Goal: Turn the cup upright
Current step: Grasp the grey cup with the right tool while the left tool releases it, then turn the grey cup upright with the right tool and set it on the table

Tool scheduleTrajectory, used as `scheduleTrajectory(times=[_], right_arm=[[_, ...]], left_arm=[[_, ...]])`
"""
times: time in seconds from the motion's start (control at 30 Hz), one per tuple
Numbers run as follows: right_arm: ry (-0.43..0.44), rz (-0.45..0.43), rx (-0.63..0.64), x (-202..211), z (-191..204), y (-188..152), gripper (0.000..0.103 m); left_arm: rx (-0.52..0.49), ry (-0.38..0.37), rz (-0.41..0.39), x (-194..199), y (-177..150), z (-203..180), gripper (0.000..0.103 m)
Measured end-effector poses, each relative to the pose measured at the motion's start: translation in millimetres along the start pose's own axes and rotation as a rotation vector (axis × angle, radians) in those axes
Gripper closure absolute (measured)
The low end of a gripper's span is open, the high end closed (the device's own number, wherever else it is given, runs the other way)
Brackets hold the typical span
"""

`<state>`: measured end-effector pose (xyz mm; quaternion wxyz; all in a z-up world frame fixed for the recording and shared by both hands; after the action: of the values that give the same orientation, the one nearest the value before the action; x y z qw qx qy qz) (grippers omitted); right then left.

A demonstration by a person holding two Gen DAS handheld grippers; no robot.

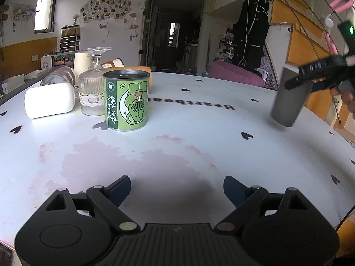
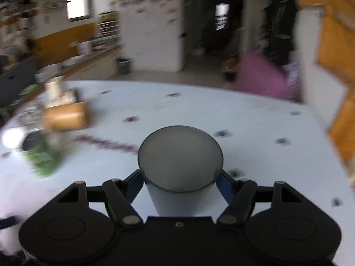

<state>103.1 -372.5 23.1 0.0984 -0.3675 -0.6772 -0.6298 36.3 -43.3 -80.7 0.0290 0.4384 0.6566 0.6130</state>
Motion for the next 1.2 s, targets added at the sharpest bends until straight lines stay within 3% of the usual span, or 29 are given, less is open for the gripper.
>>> scheduleTrajectory(times=[0.23, 0.4, 0.7, 0.77, 0.8, 1.0, 1.2], right_arm=[[-0.214, 0.026, -0.124, -51.9, -74.7, -8.6, 0.031], [-0.327, -0.005, -0.141, -67.8, -101.0, -15.3, 0.031], [-0.304, -0.009, -0.155, -62.9, -113.8, -20.5, 0.030], [-0.303, 0.004, -0.150, -61.4, -112.1, -20.7, 0.014], [-0.307, 0.002, -0.148, -59.7, -111.7, -21.1, 0.012], [-0.369, -0.076, -0.149, -21.4, -107.7, -27.1, 0.008], [-0.303, -0.178, -0.205, 37.3, -83.4, -53.5, 0.007]], left_arm=[[-0.012, 0.001, 0.002, -2.7, 1.1, -3.2, 0.012], [-0.016, -0.001, 0.010, -6.1, 0.5, -6.3, 0.012], [-0.034, 0.001, 0.016, -9.6, 1.4, -11.7, 0.012], [-0.038, 0.007, 0.009, -9.5, 3.6, -12.7, 0.009], [-0.041, 0.007, 0.002, -8.8, 5.2, -13.8, 0.008], [-0.062, 0.014, -0.055, -3.2, 23.7, -21.5, 0.003], [-0.099, 0.046, -0.106, 1.9, 46.9, -31.0, 0.001]])
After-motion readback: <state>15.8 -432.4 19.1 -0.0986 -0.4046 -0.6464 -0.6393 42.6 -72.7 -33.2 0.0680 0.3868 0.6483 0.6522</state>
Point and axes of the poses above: each gripper's, at about its wrist camera, not at the fingertips, and x roughly against the way its jaws point, z to its left, y to its top, the point moved 2 cm from there along -x, roughly the way its jaws point, and after that the axes turned 15 degrees about -y, right-handed, at the moved point
